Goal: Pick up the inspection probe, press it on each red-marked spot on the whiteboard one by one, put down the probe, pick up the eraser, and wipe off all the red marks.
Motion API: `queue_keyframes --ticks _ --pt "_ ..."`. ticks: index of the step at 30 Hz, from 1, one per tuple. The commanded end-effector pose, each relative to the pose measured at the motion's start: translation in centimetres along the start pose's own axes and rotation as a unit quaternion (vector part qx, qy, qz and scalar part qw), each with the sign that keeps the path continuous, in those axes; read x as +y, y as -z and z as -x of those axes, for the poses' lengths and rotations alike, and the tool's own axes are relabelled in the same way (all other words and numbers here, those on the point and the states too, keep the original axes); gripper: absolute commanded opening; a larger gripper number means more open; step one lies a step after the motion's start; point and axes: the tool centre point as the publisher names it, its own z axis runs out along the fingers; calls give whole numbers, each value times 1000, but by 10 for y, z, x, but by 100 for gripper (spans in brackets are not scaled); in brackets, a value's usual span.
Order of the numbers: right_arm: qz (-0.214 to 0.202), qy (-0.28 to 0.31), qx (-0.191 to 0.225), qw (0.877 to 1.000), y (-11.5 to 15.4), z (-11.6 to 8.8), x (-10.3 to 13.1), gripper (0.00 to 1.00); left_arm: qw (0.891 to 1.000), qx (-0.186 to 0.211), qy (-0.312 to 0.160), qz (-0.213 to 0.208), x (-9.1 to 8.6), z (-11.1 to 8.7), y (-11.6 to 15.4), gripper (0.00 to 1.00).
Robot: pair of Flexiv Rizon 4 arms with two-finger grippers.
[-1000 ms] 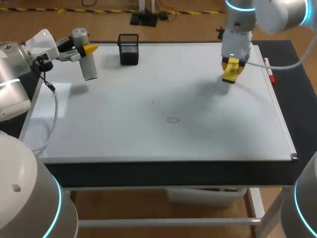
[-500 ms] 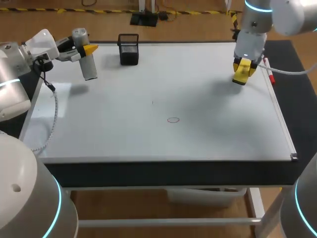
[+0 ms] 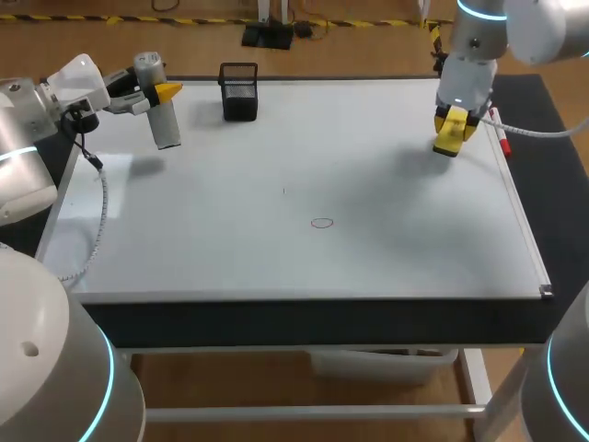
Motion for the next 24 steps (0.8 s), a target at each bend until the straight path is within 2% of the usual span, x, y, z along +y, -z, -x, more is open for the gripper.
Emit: queue_keyframes --ticks 1,6,11,17,24 --pt "0 1 2 1000 1 0 -1 0 1000 -2 -1 -1 -1 -1 -1 0" --pt "0 1 2 1000 1 0 -1 0 1000 -2 -1 -1 -1 -1 -1 0" --pt "0 1 2 1000 1 0 -1 0 1000 18 -4 7 2 -24 -13 0" --pt "0 1 2 1000 1 0 -1 0 998 56 -12 4 3 -69 -25 0" --pt "0 1 2 1000 1 0 -1 0 993 116 -1 -13 7 -139 -39 0"
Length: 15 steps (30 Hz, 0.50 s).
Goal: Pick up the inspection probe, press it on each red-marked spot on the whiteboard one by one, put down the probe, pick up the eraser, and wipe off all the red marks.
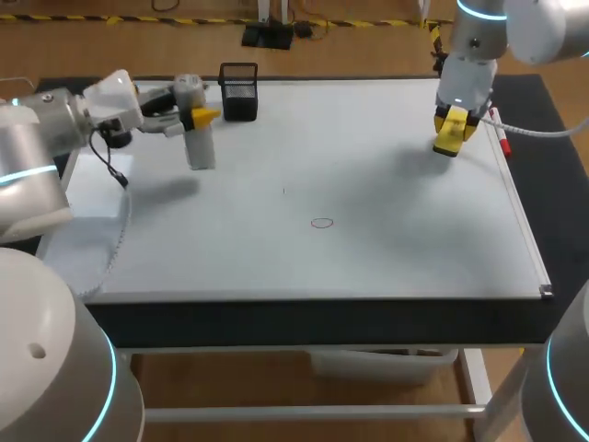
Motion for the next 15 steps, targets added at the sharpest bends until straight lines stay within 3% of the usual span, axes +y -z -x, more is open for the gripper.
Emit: queue_keyframes --ticks 1,6,15 --pt "0 1 2 1000 1 0 -1 0 1000 14 0 -5 3 -33 -12 0" --pt "0 1 2 1000 1 0 -1 0 998 61 -6 -14 1 -79 -36 0" --pt "0 1 2 1000 1 0 -1 0 991 134 -4 -23 3 -140 -78 0"
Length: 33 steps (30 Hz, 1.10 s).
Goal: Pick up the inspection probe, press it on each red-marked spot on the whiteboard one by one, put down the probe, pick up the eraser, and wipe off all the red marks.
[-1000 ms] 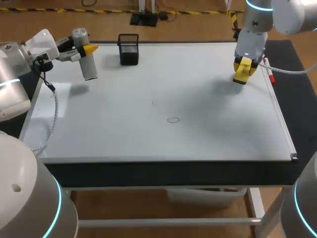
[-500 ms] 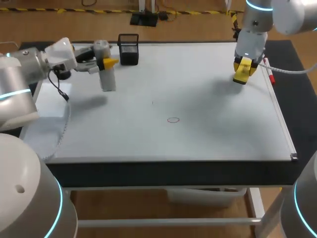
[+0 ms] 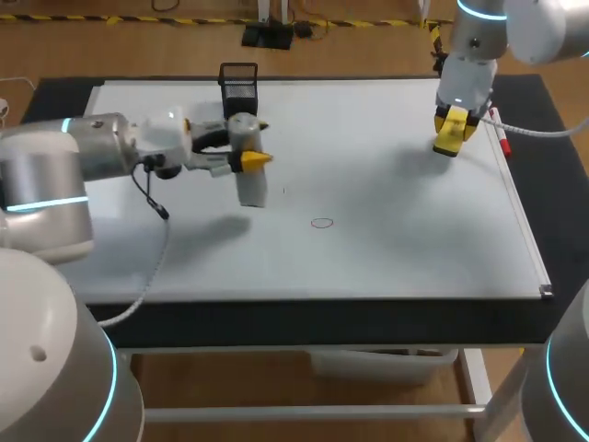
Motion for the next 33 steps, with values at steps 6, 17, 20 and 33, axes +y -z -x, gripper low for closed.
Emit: queue_keyframes --ticks 6,17,20,33 --pt "0 1 2 1000 0 0 -1 0 999 52 14 0 16 -27 -52 0" --pt "0 1 2 1000 0 0 -1 0 995 94 21 2 37 -36 -98 0" --pt "0 1 2 1000 0 0 -1 0 995 99 19 2 41 -34 -105 0" --pt "0 1 2 1000 0 0 -1 0 995 100 24 -2 54 -22 -115 0"
